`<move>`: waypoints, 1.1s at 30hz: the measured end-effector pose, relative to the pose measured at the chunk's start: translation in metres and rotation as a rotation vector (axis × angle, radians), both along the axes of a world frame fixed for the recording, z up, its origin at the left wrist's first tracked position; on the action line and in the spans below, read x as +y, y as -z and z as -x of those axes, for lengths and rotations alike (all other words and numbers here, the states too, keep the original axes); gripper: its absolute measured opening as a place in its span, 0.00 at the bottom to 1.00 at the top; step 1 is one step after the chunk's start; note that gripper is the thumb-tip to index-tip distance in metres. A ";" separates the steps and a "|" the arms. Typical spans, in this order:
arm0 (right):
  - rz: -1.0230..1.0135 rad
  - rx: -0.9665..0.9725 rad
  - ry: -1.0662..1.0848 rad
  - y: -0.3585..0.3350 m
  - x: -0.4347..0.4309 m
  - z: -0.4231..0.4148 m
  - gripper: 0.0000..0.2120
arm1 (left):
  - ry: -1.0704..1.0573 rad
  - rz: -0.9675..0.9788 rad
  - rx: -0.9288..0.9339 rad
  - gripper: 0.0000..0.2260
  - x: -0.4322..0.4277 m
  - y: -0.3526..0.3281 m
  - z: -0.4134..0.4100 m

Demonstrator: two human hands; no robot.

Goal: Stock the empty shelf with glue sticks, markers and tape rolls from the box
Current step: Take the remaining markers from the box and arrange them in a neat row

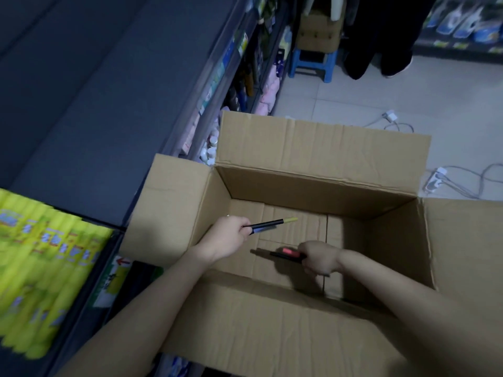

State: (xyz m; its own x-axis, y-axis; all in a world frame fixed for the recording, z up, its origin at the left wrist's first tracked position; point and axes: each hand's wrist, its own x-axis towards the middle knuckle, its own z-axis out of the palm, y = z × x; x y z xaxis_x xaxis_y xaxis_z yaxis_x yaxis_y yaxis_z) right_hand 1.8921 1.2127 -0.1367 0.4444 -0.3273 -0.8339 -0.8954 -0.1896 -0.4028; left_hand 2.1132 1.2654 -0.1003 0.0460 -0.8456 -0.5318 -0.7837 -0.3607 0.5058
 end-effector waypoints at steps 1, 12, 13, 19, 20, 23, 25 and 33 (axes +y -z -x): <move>0.021 -0.032 0.052 -0.007 -0.004 -0.003 0.08 | 0.010 0.023 -0.017 0.10 -0.001 -0.008 0.001; -0.006 -0.327 0.331 -0.086 -0.010 -0.031 0.06 | -0.274 0.291 0.058 0.07 0.025 -0.086 -0.019; 0.008 -0.355 0.354 -0.094 -0.009 -0.035 0.06 | -0.313 0.319 0.062 0.07 0.029 -0.093 -0.021; 0.182 -0.616 0.468 -0.149 0.004 -0.061 0.11 | -0.450 0.528 0.013 0.09 0.058 -0.142 -0.041; 0.199 -0.661 0.467 -0.159 0.008 -0.066 0.11 | -0.468 0.564 0.013 0.09 0.065 -0.148 -0.045; 0.187 -0.765 0.441 -0.187 0.022 -0.087 0.13 | -0.520 0.651 0.001 0.07 0.091 -0.162 -0.058; 0.167 -0.814 0.410 -0.205 0.037 -0.103 0.12 | -0.563 0.683 -0.004 0.07 0.112 -0.168 -0.068; 0.086 -0.918 0.332 -0.244 0.132 -0.180 0.09 | -0.793 0.727 -0.027 0.08 0.242 -0.177 -0.115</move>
